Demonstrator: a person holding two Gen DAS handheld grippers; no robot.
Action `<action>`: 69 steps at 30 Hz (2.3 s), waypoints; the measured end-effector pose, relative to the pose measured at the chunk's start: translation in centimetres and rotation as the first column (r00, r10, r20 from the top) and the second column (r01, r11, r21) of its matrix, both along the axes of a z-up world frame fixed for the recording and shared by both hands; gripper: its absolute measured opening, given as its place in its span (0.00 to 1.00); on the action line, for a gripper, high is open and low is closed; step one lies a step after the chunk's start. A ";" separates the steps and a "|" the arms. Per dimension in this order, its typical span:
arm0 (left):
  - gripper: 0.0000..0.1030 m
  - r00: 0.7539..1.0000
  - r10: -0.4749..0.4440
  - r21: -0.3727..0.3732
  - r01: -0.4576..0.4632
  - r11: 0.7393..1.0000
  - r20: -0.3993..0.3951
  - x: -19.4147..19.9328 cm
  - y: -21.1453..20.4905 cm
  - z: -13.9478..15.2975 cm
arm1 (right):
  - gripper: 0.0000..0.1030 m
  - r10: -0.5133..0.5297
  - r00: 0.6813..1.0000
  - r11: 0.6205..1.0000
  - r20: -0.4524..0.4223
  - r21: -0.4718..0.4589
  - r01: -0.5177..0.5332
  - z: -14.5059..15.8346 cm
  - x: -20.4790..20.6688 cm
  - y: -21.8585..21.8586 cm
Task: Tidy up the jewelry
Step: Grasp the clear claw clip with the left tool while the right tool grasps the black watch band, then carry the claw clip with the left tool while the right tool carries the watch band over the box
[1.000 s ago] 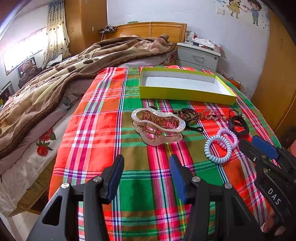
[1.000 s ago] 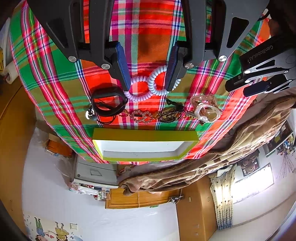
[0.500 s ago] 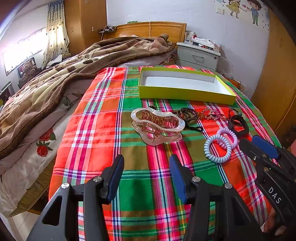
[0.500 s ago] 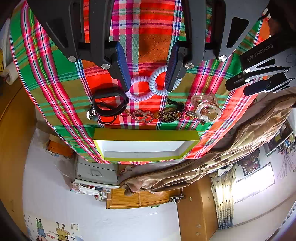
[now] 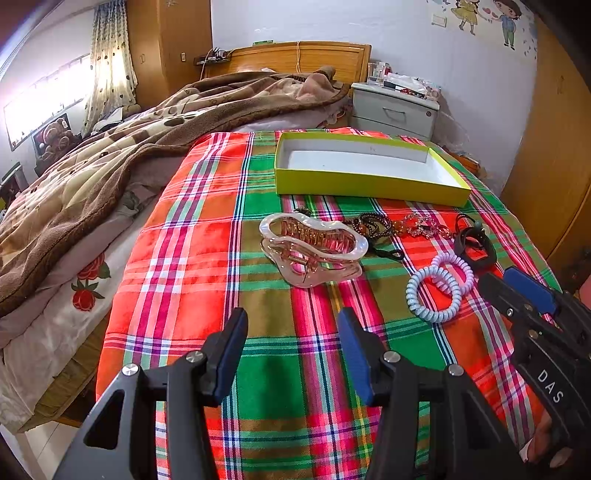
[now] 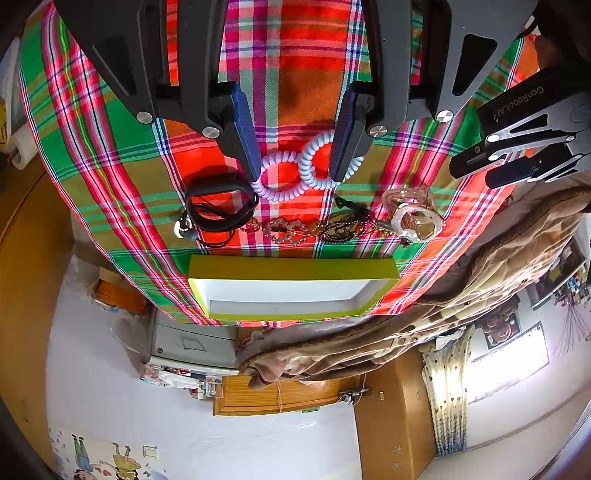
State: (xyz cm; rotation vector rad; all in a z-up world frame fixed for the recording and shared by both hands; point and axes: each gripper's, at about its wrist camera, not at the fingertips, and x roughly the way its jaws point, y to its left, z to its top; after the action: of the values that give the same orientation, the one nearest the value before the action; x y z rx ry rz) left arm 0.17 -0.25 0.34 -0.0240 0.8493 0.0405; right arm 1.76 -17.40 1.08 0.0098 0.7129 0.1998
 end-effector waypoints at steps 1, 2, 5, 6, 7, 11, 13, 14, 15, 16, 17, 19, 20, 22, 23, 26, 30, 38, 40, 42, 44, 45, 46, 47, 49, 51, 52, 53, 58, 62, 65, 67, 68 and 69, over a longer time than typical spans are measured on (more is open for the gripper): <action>0.51 1.000 -0.001 0.000 0.001 1.000 -0.001 0.1 0.0 0.0 | 0.38 0.001 1.000 1.000 0.000 -0.001 -0.001 0.0 0.0 0.0; 0.51 1.000 0.000 -0.002 0.000 1.000 -0.001 0.0 0.0 0.0 | 0.38 0.001 1.000 1.000 0.000 -0.001 -0.001 0.0 0.0 0.0; 0.51 1.000 0.000 -0.002 0.000 1.000 -0.001 0.2 0.0 0.0 | 0.38 0.002 1.000 1.000 0.000 -0.001 -0.002 0.0 0.0 0.0; 0.51 1.000 0.001 -0.002 -0.001 1.000 0.000 0.1 0.0 0.0 | 0.38 0.001 1.000 1.000 0.000 0.000 -0.001 0.0 0.0 0.0; 0.51 1.000 0.000 -0.002 0.000 1.000 -0.002 0.2 0.0 0.0 | 0.38 0.001 1.000 1.000 0.000 0.000 -0.001 0.0 0.0 0.0; 0.51 1.000 0.000 -0.002 0.000 1.000 -0.006 0.4 0.1 -0.1 | 0.38 -0.003 1.000 1.000 -0.001 0.002 0.003 0.0 0.0 -0.1; 0.51 1.000 -0.001 -0.006 0.001 1.000 -0.007 0.4 0.2 -0.1 | 0.38 -0.004 1.000 1.000 -0.003 0.004 0.004 0.0 0.2 -0.2; 0.51 1.000 -0.002 -0.008 0.002 1.000 -0.011 0.5 0.2 -0.1 | 0.38 -0.004 1.000 1.000 -0.002 0.006 0.004 0.0 0.3 -0.3; 0.51 1.000 -0.003 -0.014 0.002 1.000 -0.012 0.6 0.3 0.0 | 0.38 -0.004 1.000 1.000 -0.001 0.009 0.004 0.1 0.4 -0.4; 0.51 1.000 -0.005 -0.024 0.004 1.000 -0.014 0.7 0.4 0.0 | 0.38 -0.006 1.000 1.000 0.000 0.009 0.006 0.2 0.6 -0.6; 0.51 1.000 -0.009 -0.038 0.008 0.999 -0.021 0.9 0.6 0.0 | 0.38 -0.010 1.000 1.000 0.002 0.008 0.010 0.2 0.7 -0.8; 0.51 0.999 -0.015 -0.072 0.013 0.997 -0.029 1.5 1.0 -0.1 | 0.38 -0.025 1.000 1.000 0.002 0.005 0.025 0.3 1.2 -1.3; 0.51 0.999 -0.014 -0.083 0.011 0.996 -0.035 1.7 1.1 -0.1 | 0.38 -0.032 0.999 0.999 0.001 0.003 0.032 0.3 1.3 -1.5; 0.51 0.999 -0.003 -0.107 -0.001 0.994 -0.036 2.2 1.6 -0.1 | 0.38 -0.049 0.999 0.999 0.002 0.004 0.049 0.5 1.8 -2.1; 0.51 0.999 -0.004 -0.120 -0.001 0.993 -0.047 2.6 1.8 -0.1 | 0.38 -0.053 0.999 0.999 0.003 0.006 0.053 0.6 2.0 -2.3; 0.51 0.997 -0.025 -0.156 0.013 0.988 -0.078 3.7 2.1 -0.2 | 0.39 -0.081 0.997 0.997 0.005 0.007 0.081 0.9 3.0 -3.7; 0.51 0.997 -0.001 -0.206 -0.015 0.978 -0.077 5.0 3.0 0.4 | 0.43 -0.122 0.992 0.992 -0.001 -0.013 0.122 1.0 4.7 -6.0; 0.52 0.991 0.023 -0.210 -0.050 0.976 -0.133 7.4 3.0 -0.4 | 0.46 -0.074 0.992 0.997 -0.101 -0.013 0.073 -0.5 7.8 -7.9; 0.52 0.988 0.017 -0.208 -0.049 0.977 -0.152 7.9 3.0 -0.6 | 0.46 -0.050 0.990 0.999 -0.132 -0.004 0.050 -1.2 8.2 -7.7; 0.52 0.984 0.019 -0.220 -0.059 0.974 -0.177 8.2 3.1 -1.0 | 0.46 -0.042 0.987 0.999 -0.155 0.009 0.044 -1.7 8.4 -7.5; 0.52 0.984 0.028 -0.184 -0.061 0.981 -0.176 8.3 2.9 -1.1 | 0.46 -0.028 0.985 0.999 -0.168 0.015 0.031 -2.0 8.6 -7.3; 0.52 0.984 0.026 -0.175 -0.058 0.983 -0.177 8.4 2.9 -1.2 | 0.46 -0.024 0.985 1.000 -0.173 0.009 0.026 -2.1 8.7 -7.2; 0.52 0.983 0.025 -0.168 -0.056 0.984 -0.182 8.6 2.9 -1.3 | 0.46 -0.022 0.984 1.000 -0.175 -0.002 0.022 -2.3 8.7 -7.0; 0.52 0.983 0.024 -0.159 -0.054 0.986 -0.185 8.7 2.9 -1.5 | 0.46 -0.019 0.985 1.000 -0.173 -0.006 0.018 -2.4 8.7 -6.9; 0.52 0.981 0.038 -0.121 -0.062 0.991 -0.189 8.9 3.0 -1.5 | 0.45 -0.015 0.986 1.000 -0.168 -0.006 0.014 -2.3 8.6 -6.9; 0.52 0.982 0.046 -0.076 -0.061 0.995 -0.182 8.8 3.0 -1.6 | 0.32 -0.018 0.986 1.000 -0.166 -0.008 0.017 -2.3 8.6 -6.8; 0.52 0.981 0.049 -0.071 -0.063 0.995 -0.188 8.9 3.1 -1.7 | 0.29 -0.027 0.986 1.000 -0.165 -0.011 0.025 -2.4 8.6 -6.9; 0.52 0.980 0.047 -0.074 -0.062 0.995 -0.191 9.0 3.2 -1.8 | 0.26 -0.028 0.986 1.000 -0.164 -0.010 0.027 -2.4 8.6 -6.9; 0.52 0.978 0.027 -0.051 -0.038 0.998 -0.207 8.9 3.3 -2.3 | 0.11 -0.043 0.987 0.999 -0.157 -0.015 0.041 -2.3 8.5 -7.2; 0.52 0.978 0.028 -0.027 -0.034 0.999 -0.209 8.8 3.6 -2.4 | 0.04 -0.049 0.988 0.999 -0.149 -0.008 0.049 -2.1 8.4 -7.6; 0.40 0.979 0.016 -0.037 -0.024 0.999 -0.201 8.6 3.5 -2.3 | 0.04 -0.051 0.989 0.999 -0.142 0.002 0.052 -1.9 8.3 -7.8; 0.34 0.979 0.008 -0.066 -0.022 0.998 -0.203 8.5 3.6 -2.4 | 0.03 -0.052 0.990 0.999 -0.133 0.009 0.054 -1.6 8.1 -7.9; 0.29 0.978 0.005 -0.081 -0.023 0.996 -0.208 8.5 3.8 -2.4 | 0.03 -0.052 0.990 0.998 -0.129 0.016 0.055 -1.5 8.0 -8.0; 0.27 0.979 0.006 -0.086 -0.024 0.996 -0.206 8.4 3.8 -2.4 | 0.03 -0.053 0.991 0.998 -0.123 0.021 0.056 -1.4 7.9 -8.0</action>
State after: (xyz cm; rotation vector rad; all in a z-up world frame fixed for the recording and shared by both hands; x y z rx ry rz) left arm 8.59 3.55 -2.08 -0.1104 1.0576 0.0199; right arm 9.66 -25.41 -0.30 0.0653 0.8319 0.1567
